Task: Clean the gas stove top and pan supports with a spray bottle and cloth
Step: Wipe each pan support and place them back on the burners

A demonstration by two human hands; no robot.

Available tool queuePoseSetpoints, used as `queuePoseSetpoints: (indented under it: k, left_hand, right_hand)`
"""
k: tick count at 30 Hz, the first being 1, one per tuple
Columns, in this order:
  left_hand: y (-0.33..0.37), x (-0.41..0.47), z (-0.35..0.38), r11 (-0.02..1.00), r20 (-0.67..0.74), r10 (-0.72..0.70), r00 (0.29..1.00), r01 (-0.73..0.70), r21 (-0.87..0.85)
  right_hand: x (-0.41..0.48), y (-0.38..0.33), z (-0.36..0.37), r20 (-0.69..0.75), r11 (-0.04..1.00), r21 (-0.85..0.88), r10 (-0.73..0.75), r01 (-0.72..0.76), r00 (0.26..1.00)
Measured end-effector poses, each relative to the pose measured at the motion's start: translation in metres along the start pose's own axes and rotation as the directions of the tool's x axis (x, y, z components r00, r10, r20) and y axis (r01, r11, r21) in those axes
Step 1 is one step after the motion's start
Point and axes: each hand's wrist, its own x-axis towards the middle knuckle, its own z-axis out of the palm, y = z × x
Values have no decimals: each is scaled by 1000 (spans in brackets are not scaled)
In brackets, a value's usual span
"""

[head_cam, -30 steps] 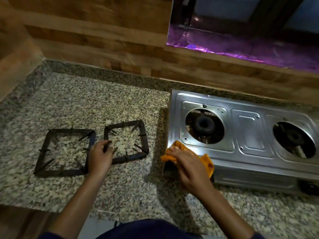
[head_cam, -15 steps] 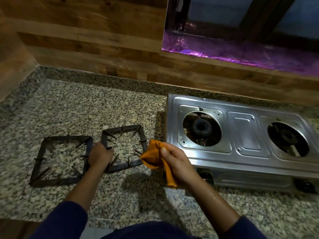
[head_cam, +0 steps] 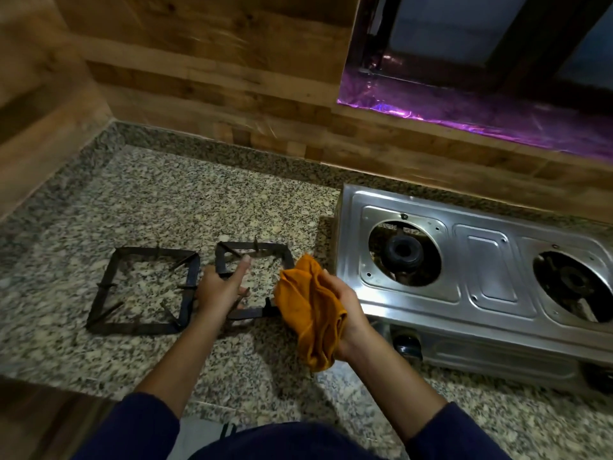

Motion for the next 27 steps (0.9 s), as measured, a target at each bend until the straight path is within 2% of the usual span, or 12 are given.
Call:
queuePoseSetpoints:
  k: [4, 6, 7, 8, 9, 11, 13, 14, 15, 20, 25, 27]
  left_hand:
    - [14, -17, -8, 972, 22, -173, 985, 175, -157]
    - [13, -24, -9, 960, -27, -197, 980, 187, -206]
    - [11, -27, -10, 954, -56, -206, 977, 188, -234]
    - [10, -34, -11, 944, -75, -206, 976, 179, -276]
    - [10, -40, -12, 926, -90, -207, 974, 166, -338]
    - [15, -52, -12, 869, -117, -211, 970, 132, -477]
    - [27, -63, -14, 790, -161, -222, 962, 81, -608]
    - [34, -68, -15, 759, -186, -220, 958, 48, -650]
    - [38, -70, -16, 746, -212, -207, 955, 14, -666]
    - [55, -102, -30, 748, -343, -152, 927, -118, -653]
    - [57, -123, -42, 703, -319, -98, 943, -162, -693]
    - [57, -128, -41, 709, -303, -72, 950, -165, -686]
  right_hand:
    - [-5, -5, 7, -56, 992, -123, -23, 16, 998]
    - [-5, -4, 12, -21, 941, -308, -155, 141, 988]
    - [-6, -3, 15, 37, 867, -433, -255, 246, 966]
    - [-9, 0, 19, 128, 760, -533, -361, 371, 924]
    - [-13, 2, 23, 251, 610, -607, -462, 510, 851]
    - [-18, 13, 31, 535, 171, -674, -559, 719, 634]
    - [-19, 32, 35, 770, -304, -597, -478, 742, 424]
    - [-17, 41, 34, 829, -463, -544, -427, 700, 361]
    - [-14, 47, 31, 857, -542, -507, -404, 670, 321]
    - [-33, 26, -3, 923, -526, -356, -327, 772, 203]
    - [-53, -26, -19, 771, -414, -480, -620, 774, 147]
    - [-48, -38, -10, 788, -456, -471, -603, 755, 127]
